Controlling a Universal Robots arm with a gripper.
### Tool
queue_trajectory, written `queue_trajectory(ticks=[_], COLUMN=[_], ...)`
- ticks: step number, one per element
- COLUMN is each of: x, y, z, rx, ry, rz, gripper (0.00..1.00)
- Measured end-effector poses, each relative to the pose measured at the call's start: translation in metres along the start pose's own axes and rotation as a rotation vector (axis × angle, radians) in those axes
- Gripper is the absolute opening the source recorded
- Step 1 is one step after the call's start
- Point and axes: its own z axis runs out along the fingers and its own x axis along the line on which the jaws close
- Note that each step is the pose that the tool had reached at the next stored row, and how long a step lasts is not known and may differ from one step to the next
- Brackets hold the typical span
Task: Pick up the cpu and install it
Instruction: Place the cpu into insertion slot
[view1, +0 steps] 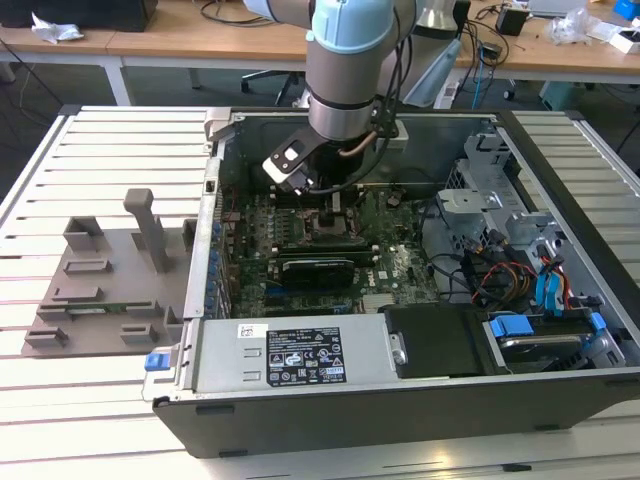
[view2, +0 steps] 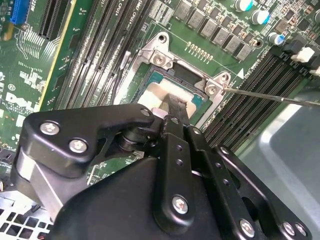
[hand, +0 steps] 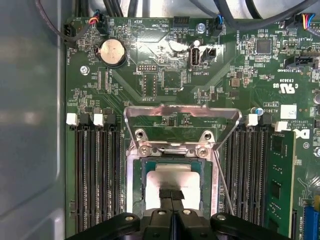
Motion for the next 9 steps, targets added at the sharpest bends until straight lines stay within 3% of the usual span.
queue_trajectory(ticks=[5,9], x=[0.0001,0.0002], y=[0.0058,0.0060], z=[-0.0005,-0.0085], rx=[0.0005,0.0009], ry=[0.0002,-0.0031], rz=[0.000,0.000], gripper=[0.11,0.11])
